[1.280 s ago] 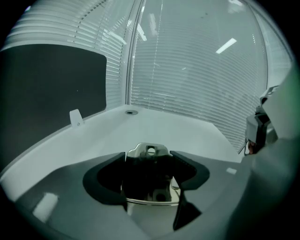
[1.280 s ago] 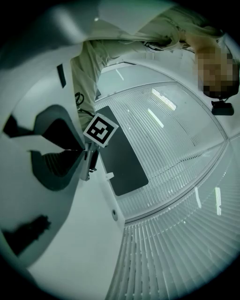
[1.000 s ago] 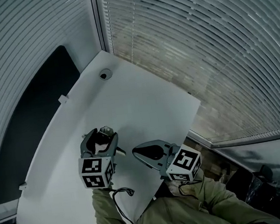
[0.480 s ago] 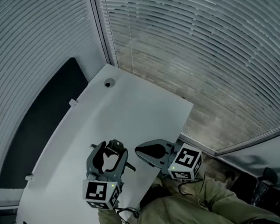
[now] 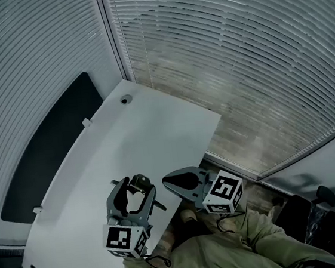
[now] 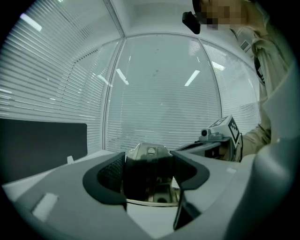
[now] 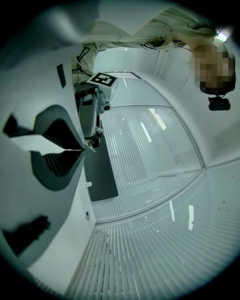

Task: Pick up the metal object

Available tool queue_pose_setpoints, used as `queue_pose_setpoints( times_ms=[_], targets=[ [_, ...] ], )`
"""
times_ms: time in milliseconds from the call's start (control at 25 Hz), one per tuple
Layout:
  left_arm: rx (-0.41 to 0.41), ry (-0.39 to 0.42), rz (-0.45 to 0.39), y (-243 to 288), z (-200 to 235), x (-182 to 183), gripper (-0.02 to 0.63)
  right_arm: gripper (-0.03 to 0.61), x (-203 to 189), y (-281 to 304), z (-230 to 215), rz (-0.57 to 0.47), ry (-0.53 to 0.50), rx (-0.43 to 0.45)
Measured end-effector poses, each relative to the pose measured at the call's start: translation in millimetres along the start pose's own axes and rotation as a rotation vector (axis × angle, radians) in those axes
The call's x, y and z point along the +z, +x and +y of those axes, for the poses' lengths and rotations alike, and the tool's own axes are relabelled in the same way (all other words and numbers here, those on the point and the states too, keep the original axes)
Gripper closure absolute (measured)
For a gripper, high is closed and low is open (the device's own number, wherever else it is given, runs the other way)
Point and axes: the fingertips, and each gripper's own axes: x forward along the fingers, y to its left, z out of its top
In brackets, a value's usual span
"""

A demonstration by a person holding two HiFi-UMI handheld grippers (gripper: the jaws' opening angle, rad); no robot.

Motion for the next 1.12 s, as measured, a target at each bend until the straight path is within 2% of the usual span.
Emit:
queue_pose_setpoints(
  times_ms=[200,440,720,1000,1120],
  targets=[
    [-0.045,0.017,-0.041,-38.4,-28.8,0.6,0.310,0.574,-0.1,-18.7,40.8,-0.031,-0.033,-0.057],
    [-0.099,0.040,-0.064,-103.6,-72.9,-7.0,0.310,0.574,-6.9,-46.1,113.1,-0.073,-0.065,-0.112],
    [-0.121,0.046,-0.089,-167.8,-117.1,-12.8,0.310,0.574,-17.0,-74.6,187.8,-0.088,-0.099,-0.136],
    [-0.128,0.064,-0.119,-190.6,-142.4,-0.9,0.310,0.575,-4.7,-96.2,211.9,-0.108,-0.128,-0.134],
    [-0.107,0.061,-0.117,-198.1,-147.6,0.9,0.310,0.575,-5.3,-101.4,218.0,-0.112,-0.128,-0.115]
  ],
)
